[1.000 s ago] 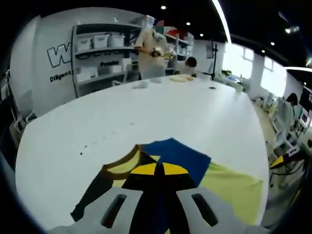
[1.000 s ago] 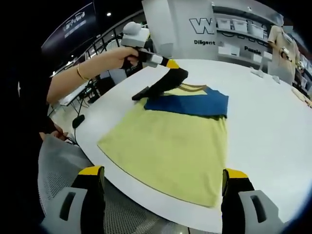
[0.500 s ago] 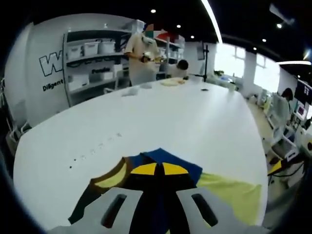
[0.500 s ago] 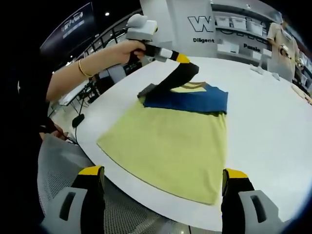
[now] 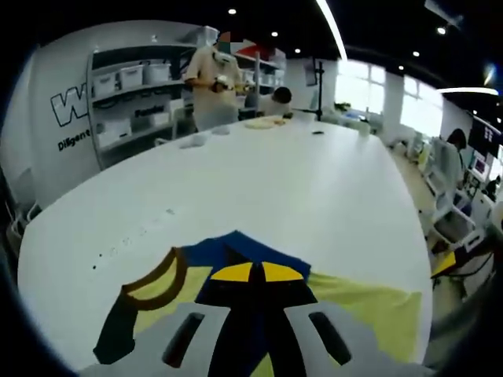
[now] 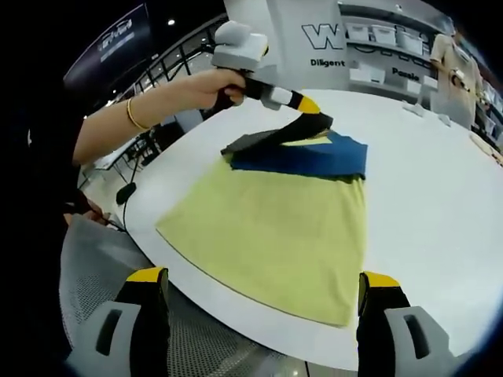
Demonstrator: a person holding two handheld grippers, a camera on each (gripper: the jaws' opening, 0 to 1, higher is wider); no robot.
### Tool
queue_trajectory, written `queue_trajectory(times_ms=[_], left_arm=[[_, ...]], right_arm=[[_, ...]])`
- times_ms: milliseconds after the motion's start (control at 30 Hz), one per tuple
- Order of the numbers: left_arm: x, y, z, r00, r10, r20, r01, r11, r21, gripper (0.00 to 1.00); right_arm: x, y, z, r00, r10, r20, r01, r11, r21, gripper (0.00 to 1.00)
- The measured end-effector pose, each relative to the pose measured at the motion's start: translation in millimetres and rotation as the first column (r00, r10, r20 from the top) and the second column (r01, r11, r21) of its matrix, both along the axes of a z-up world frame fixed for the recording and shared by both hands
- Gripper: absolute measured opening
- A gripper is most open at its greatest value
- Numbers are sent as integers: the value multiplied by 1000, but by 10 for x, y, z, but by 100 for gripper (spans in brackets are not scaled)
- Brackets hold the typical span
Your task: Fold the garment on the visible template until the final outline fits inside the template.
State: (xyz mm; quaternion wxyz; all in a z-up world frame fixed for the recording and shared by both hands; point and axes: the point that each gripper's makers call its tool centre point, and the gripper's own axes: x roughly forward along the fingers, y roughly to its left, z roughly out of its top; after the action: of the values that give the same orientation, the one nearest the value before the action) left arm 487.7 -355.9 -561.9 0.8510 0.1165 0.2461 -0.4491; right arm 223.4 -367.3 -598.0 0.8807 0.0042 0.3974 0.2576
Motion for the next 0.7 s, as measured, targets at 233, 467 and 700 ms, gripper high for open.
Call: queue_trajectory(times_ms=[233,467,700], left_arm=[[-2,-63,-100,1000,16,-14,-16,1000,3,0],[-48,-138,-263,999,22,-37,-21,1000,6,0],[-102,-207,-447,998,22,-57,-22,1000,16,0]], right_arm=[[-17,-23,-8,1000,-9,1,9,1000,0,99],[-15,-4,-37,1000,-4,-5,4,1000,-1,99],[-8,-19,-52,1000,-12,-6,12,1000,2,99]])
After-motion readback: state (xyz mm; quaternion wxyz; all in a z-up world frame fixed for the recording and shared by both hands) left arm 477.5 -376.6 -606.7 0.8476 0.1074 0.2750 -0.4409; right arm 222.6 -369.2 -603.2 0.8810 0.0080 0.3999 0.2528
